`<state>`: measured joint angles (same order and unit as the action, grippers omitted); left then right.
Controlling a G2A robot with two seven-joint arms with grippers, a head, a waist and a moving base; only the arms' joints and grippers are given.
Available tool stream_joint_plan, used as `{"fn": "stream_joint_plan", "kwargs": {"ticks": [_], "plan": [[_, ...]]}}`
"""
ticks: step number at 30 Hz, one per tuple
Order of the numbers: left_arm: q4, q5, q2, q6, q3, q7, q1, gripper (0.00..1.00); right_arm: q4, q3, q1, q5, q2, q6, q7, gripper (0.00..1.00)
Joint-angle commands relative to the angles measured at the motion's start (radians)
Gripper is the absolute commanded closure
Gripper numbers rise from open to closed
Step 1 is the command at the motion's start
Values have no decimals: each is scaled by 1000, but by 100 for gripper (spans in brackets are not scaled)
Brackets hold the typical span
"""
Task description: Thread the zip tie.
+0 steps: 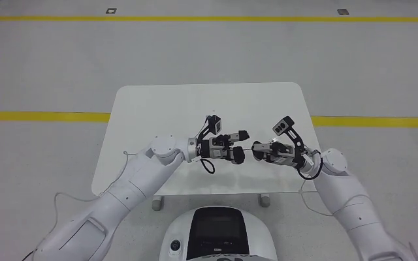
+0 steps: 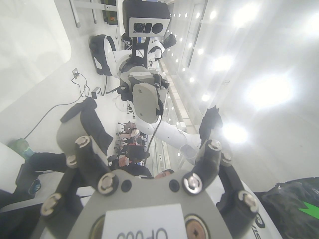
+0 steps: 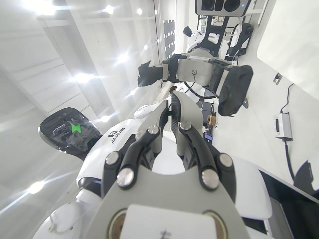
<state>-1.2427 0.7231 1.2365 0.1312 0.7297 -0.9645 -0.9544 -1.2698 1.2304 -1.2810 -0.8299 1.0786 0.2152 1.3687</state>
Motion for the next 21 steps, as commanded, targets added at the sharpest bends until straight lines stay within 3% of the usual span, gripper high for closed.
{"fn": "stream_joint_plan", "kwargs": {"ticks": [1, 4, 6, 14, 21], "plan": [[0, -1, 1, -1, 0, -2, 0, 20, 2, 1, 0, -2, 1, 1, -2, 100], [0, -3, 2, -1, 0, -4, 0, 33, 4, 2, 0, -5, 2, 5, -7, 100], [1, -4, 2, -2, 0, -5, 0, 36, 6, 3, 0, -8, 2, 9, -12, 100], [2, -7, 5, -7, 0, -6, -1, 27, 11, 6, -1, -15, 5, 11, -14, 100], [3, -10, 8, -8, -2, -9, 0, 27, 15, 1, 3, -10, 7, 8, -12, 100]]}}
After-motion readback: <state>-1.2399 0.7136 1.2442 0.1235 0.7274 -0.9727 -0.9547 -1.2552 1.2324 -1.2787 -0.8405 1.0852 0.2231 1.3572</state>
